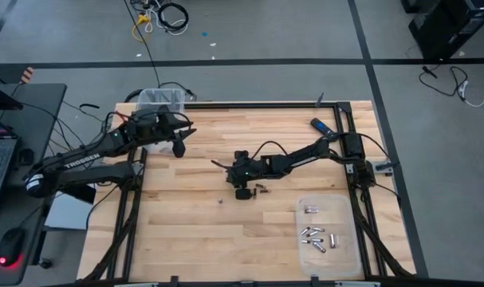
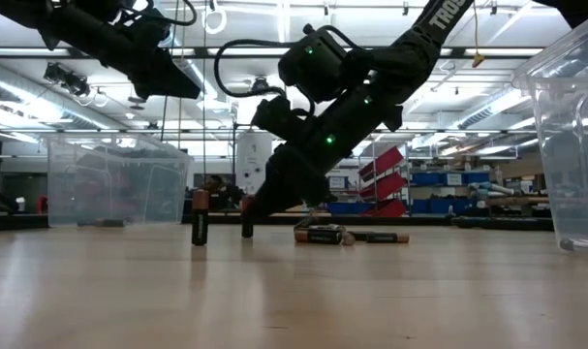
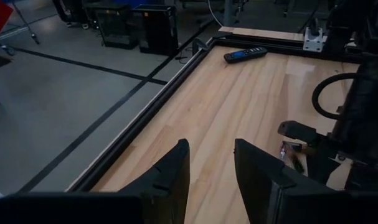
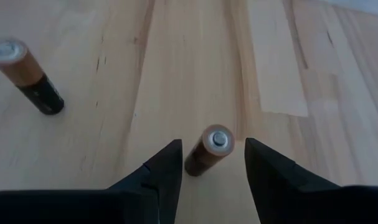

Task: Sort batteries
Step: Put the black and copper battery into the top transparent bin

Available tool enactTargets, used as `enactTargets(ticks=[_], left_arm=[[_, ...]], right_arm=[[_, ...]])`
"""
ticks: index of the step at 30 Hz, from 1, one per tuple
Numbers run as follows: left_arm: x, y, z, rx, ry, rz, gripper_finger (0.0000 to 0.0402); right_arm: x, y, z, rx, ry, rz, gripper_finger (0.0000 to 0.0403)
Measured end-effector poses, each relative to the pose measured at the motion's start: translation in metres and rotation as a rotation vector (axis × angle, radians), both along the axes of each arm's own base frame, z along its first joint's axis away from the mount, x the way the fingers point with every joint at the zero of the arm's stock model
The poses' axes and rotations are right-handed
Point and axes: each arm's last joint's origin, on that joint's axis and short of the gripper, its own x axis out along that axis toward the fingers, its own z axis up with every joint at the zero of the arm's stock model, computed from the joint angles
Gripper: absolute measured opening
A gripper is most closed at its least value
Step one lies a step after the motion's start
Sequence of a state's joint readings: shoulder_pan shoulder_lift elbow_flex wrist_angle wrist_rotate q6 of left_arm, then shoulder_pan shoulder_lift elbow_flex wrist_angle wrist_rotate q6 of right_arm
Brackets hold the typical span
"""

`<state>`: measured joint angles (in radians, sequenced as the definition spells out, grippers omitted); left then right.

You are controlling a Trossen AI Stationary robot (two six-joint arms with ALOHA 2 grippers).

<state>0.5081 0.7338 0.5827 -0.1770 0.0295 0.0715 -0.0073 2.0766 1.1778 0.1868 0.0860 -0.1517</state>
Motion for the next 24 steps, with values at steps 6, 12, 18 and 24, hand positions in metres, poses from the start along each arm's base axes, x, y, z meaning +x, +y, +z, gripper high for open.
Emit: enactTargets(ticks=[6, 12, 18, 24], left_arm=[[0.000, -0.001, 0.000, 0.004, 0.002, -0.001, 0.0124], [0.000, -0.001, 0.000, 0.004, 0.002, -0.002, 0.0124], [0.000, -0.001, 0.000, 0.003, 0.004, -0.002, 0.0124], [0.000, -0.001, -0.001, -0.004, 0.012, -0.011, 0.0124]], right_arm=[[0.001, 0.000, 0.002, 0.001, -0.023, -0.001, 0.0143], [0.001, 0.000, 0.002, 0.001, -0.022, -0.001, 0.0096], [0.001, 0.000, 0.003, -0.004, -0.017, 0.004, 0.0035], [-0.001, 0.002, 0.031, -0.007, -0.087, 0.011, 0.0035]])
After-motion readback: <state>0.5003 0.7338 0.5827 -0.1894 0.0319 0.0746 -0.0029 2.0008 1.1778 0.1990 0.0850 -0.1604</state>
